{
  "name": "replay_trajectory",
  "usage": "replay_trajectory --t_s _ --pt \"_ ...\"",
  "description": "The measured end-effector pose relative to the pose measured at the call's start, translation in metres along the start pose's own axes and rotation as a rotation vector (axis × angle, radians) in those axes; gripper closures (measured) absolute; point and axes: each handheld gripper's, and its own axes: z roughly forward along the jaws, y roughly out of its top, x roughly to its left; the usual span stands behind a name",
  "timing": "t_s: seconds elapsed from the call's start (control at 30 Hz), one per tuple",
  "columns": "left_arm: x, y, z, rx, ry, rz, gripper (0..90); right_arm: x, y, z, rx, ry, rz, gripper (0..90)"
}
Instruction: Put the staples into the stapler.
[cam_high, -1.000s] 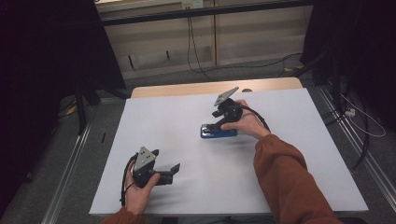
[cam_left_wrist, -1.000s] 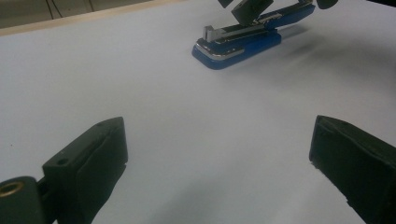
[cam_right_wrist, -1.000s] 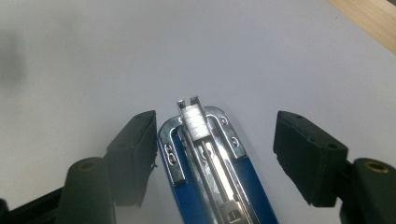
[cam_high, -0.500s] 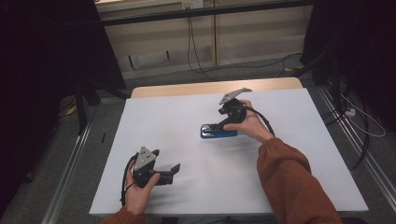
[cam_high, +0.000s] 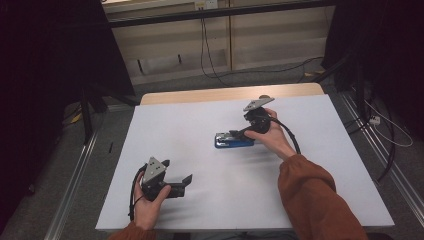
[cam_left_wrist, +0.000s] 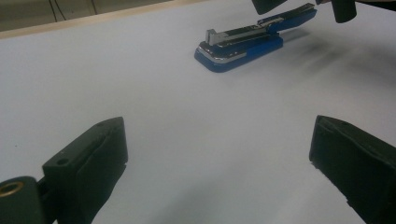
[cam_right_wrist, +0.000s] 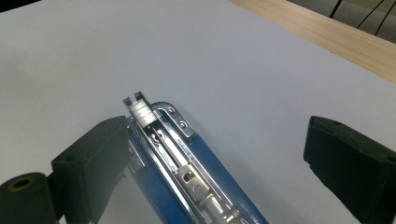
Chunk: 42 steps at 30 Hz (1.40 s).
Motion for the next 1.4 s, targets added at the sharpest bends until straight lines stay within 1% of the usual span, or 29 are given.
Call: replay_trajectory --t_s 0.13,0.27,0.33,0.43,0.53,0.6,0.63,0.7,0.8,0.9,0.97,1.07,1.23,1.33,1.4 --pt "0.001 -0.001 0.001 0.006 -0.003 0.001 4.6 0.001 -0.006 -0.006 -0.023 -0.007 0.028 6.7" --pt "0.003 -0.003 0.001 0.010 0.000 -0.010 4.6 0.000 -0.011 -0.013 -0.036 -0.050 0.039 6.9" --pt "0.004 -0.003 0.000 0.006 -0.001 -0.018 4.6 -0.002 -0.014 -0.016 -0.039 -0.060 0.058 6.4" --pt "0.004 -0.003 0.000 0.004 0.000 -0.017 4.6 -0.002 -0.017 -0.022 -0.058 -0.078 0.074 6.7" --pt "0.003 -0.002 0.001 0.009 -0.005 -0.009 4.6 0.001 -0.021 -0.026 -0.069 -0.063 0.093 6.8" --pt "0.002 -0.002 0.002 0.008 -0.007 -0.006 4.6 0.003 -0.023 -0.028 -0.064 -0.068 0.092 6.5" --pt "0.002 -0.002 0.002 0.008 -0.004 -0.001 4.6 0.004 -0.024 -0.030 -0.069 -0.073 0.090 6.4" --pt "0.002 -0.002 0.002 0.007 -0.006 -0.008 4.6 0.006 -0.026 -0.033 -0.084 -0.079 0.104 6.6" --pt "0.003 -0.001 0.001 0.004 0.001 -0.009 4.6 0.008 -0.027 -0.038 -0.099 -0.097 0.108 6.4" --pt "0.001 0.000 0.001 0.007 0.002 0.007 4.6 0.009 -0.029 -0.043 -0.103 -0.109 0.098 6.0" --pt "0.000 0.000 0.002 0.007 0.000 0.008 4.6 0.011 -0.032 -0.045 -0.099 -0.099 0.096 5.5" --pt "0.001 -0.001 0.003 0.015 0.002 0.007 4.6 0.012 -0.036 -0.048 -0.097 -0.103 0.093 4.4" --pt "0.001 -0.002 0.003 0.019 0.003 0.001 4.6 0.010 -0.041 -0.053 -0.120 -0.114 0.116 4.0" --pt "0.000 -0.001 0.002 0.009 -0.002 0.004 4.6 0.012 -0.042 -0.057 -0.129 -0.119 0.117 7.1" --pt "0.001 -0.001 0.001 0.007 -0.008 0.010 4.4 0.013 -0.043 -0.060 -0.135 -0.113 0.114 8.1"
